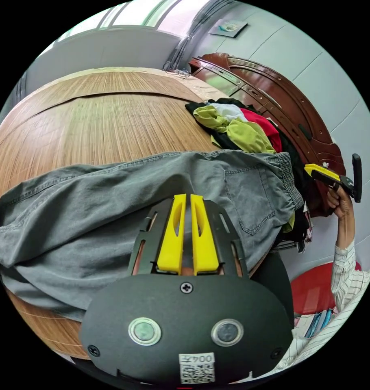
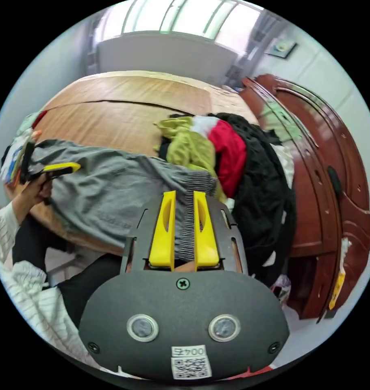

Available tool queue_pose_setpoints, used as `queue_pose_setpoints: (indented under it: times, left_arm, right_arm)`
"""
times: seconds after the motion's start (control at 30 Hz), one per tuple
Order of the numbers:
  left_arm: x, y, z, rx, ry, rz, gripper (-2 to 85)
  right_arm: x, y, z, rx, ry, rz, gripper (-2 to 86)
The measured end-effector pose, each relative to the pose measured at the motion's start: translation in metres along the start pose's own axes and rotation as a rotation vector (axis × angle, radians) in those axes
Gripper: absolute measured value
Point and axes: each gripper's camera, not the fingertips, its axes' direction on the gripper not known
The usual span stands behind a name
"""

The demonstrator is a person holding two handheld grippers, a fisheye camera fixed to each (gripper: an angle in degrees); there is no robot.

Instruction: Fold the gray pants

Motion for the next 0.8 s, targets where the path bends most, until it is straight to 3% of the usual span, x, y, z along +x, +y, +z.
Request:
queue_pose_setpoints:
  times: [0.1, 0.3, 0.43, 0.53, 0.8]
  left_arm:
    - [-0.011, 0.026, -0.04, 0.024, -0.037, 0.027, 0.9]
    - [-0.059, 0.109, -0.098, -0.036, -0.254, 0.007, 0.5]
    - [-0.091, 0.141, -0.096, -0.117, -0.396, -0.002, 0.6]
    - [-0.107, 0.15, -0.078, -0.159, -0.377, -0.001, 0.5]
    - [-0.137, 0.168, -0.084, -0.048, -0.253, -0.11, 0.2]
  right_arm:
    - [-0.077, -0.009, 0.019, -0.071, -0.211, -0.171, 7.3]
    - [-0.207, -0.008, 0.092, -0.263, -0.054, -0.422, 6.4]
    - [-0.242, -0.001, 0.132, -0.369, 0.015, -0.47, 6.3]
    - [-0.251, 0.004, 0.144, -0.362, 0.024, -0.443, 5.7]
    - [-0.236, 0.006, 0.146, -0.357, -0.029, -0.331, 2.5]
